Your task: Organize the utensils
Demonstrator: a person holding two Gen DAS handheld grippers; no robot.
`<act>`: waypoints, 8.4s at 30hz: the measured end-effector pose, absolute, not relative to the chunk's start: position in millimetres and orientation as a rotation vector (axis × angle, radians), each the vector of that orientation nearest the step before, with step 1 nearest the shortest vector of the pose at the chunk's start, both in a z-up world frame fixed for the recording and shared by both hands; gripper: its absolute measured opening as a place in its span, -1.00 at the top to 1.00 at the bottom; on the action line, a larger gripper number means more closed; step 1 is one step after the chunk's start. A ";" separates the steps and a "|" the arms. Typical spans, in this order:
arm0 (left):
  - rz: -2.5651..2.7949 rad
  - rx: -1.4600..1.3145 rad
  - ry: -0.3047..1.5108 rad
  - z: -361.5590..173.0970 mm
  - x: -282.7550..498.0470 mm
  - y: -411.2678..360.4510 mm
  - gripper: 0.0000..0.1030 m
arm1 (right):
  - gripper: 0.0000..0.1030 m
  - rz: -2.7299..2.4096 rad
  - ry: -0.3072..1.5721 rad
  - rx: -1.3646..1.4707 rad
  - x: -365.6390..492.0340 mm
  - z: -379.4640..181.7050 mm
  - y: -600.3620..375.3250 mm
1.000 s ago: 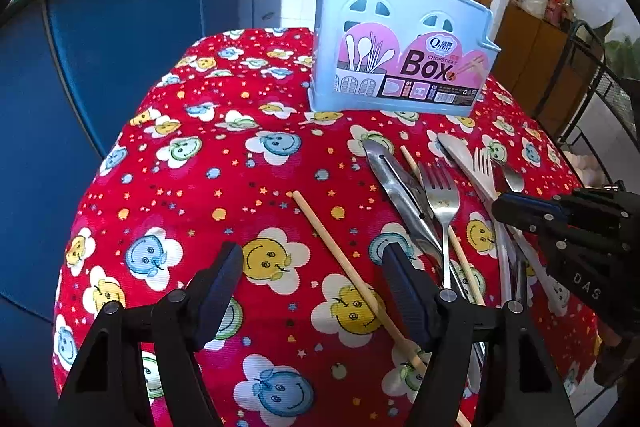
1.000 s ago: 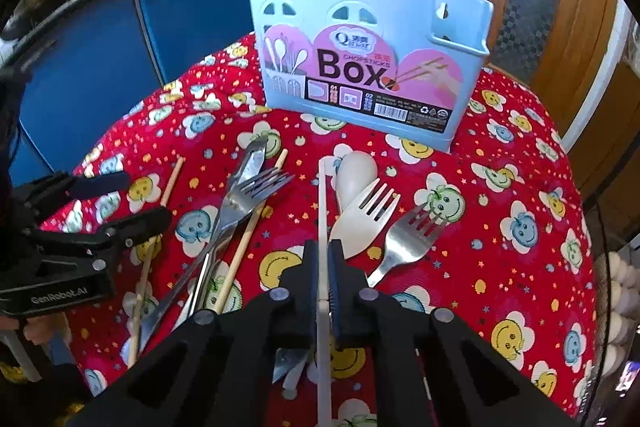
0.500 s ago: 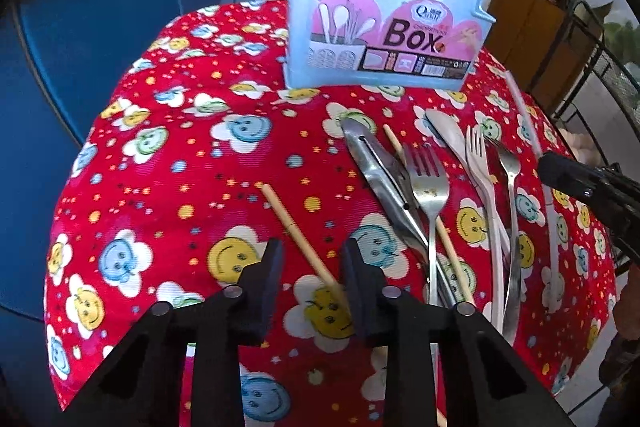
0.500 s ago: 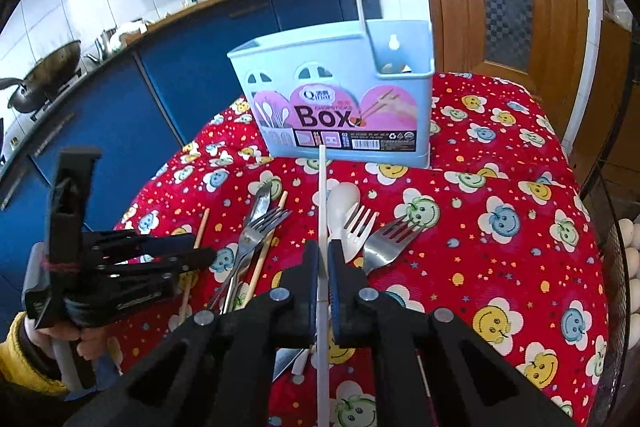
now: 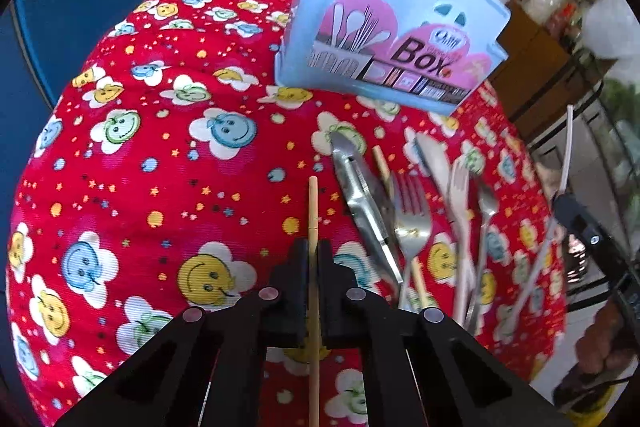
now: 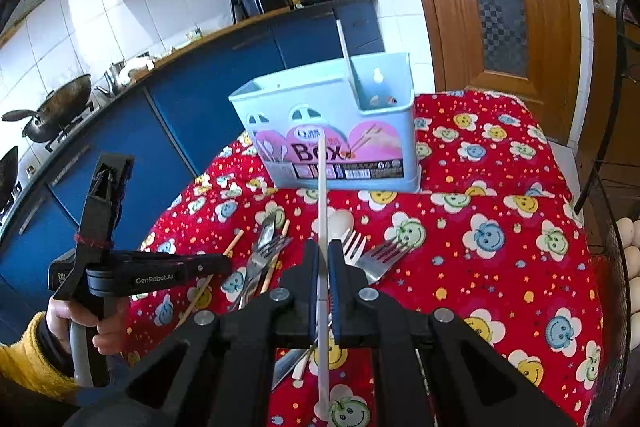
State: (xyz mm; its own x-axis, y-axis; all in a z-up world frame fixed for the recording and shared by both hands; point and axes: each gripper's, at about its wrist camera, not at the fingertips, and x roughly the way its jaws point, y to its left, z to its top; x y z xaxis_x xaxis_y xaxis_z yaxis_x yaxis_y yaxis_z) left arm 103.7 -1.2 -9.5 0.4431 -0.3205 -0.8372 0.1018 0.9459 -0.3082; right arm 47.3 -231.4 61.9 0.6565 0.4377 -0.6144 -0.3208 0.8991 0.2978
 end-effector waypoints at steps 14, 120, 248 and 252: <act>-0.324 -0.255 0.772 64.8 87.4 -4.9 0.92 | 0.88 0.400 0.610 0.184 49.3 95.8 -237.2; -0.228 -0.139 0.432 129.5 138.2 -14.2 0.03 | 0.34 0.198 0.517 0.258 89.0 118.0 -245.8; -0.411 -0.300 0.342 175.5 107.9 13.5 0.98 | 0.92 0.277 0.462 0.274 57.3 135.4 -254.5; -0.381 -0.282 0.298 195.8 126.4 13.6 0.98 | 0.92 0.275 0.453 0.263 65.0 140.8 -255.9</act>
State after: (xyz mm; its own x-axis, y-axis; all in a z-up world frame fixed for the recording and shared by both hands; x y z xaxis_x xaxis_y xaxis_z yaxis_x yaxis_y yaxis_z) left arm 126.4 13.6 195.8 0.8858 -0.4028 -0.2306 0.3207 0.8903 -0.3232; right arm 65.0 -255.9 140.8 0.8637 0.3173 -0.3916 -0.2015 0.9296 0.3087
